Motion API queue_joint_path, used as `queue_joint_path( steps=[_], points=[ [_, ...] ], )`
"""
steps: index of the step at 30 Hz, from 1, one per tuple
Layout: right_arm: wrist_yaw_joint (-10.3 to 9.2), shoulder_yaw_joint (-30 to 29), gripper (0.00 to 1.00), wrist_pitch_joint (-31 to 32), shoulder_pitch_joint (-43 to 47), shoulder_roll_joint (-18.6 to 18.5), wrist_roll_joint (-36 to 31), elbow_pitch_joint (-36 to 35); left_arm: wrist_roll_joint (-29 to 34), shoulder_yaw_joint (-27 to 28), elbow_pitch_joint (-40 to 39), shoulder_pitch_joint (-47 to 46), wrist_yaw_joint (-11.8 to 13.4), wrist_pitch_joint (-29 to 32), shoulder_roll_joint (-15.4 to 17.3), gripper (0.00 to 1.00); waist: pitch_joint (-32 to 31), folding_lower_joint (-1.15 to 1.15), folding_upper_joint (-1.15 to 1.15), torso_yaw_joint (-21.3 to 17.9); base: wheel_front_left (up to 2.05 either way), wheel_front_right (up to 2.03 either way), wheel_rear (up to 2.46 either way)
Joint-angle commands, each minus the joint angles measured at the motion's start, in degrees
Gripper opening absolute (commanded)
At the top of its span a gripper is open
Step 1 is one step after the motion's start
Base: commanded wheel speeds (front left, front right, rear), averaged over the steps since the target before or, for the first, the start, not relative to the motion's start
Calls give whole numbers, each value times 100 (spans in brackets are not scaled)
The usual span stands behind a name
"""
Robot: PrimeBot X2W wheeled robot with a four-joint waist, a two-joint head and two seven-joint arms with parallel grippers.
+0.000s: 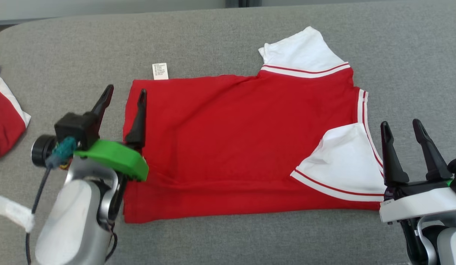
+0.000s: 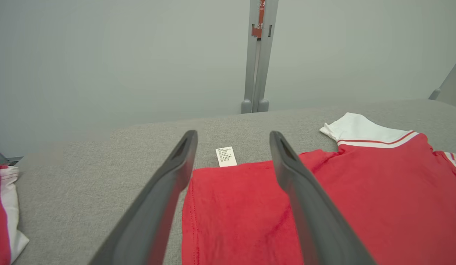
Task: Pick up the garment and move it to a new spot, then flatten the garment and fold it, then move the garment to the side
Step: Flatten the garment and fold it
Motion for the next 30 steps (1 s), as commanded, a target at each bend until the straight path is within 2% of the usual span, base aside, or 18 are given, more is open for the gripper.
queue_joint_path(
  steps=[1, 8, 16, 17, 19, 20, 30],
  points=[
    [-1, 22, 100, 12, -148, 10, -4, -32, -99, 15, 250, -338, -102, 142, 32, 100, 309, 0, 0, 11, 0, 0, 0],
    [-1, 153, 100, -53, -432, 0, -7, 83, -476, -33, 1989, -1644, -497, 644, 118, 100, 801, 0, 0, -166, 0, 0, 0],
    [-1, 274, 100, -211, -729, -86, 94, 362, -759, -158, 3700, -2533, -636, 726, 216, 100, 1049, 0, 0, -349, 0, 0, 0],
    [-1, 278, 100, -221, -770, -97, 107, 405, -795, -178, 3840, -2599, -645, 743, 214, 82, 1061, 0, 0, -360, 0, 0, 0],
    [-1, 270, 100, -253, -879, -138, 140, 502, -847, -241, 4097, -2735, -660, 740, 216, 11, 1088, 0, 0, -371, 0, 0, 0],
    [-1, 263, 100, -258, -956, -160, 178, 566, -891, -280, 4221, -2782, -656, 742, 209, 0, 1097, 0, 0, -374, 0, 0, 0],
    [-1, 408, 100, -253, -2141, -643, 538, 1488, -1211, -812, 4604, -3033, -663, 383, 121, 0, 1178, 0, 0, -211, 0, 0, 0]
  ],
)
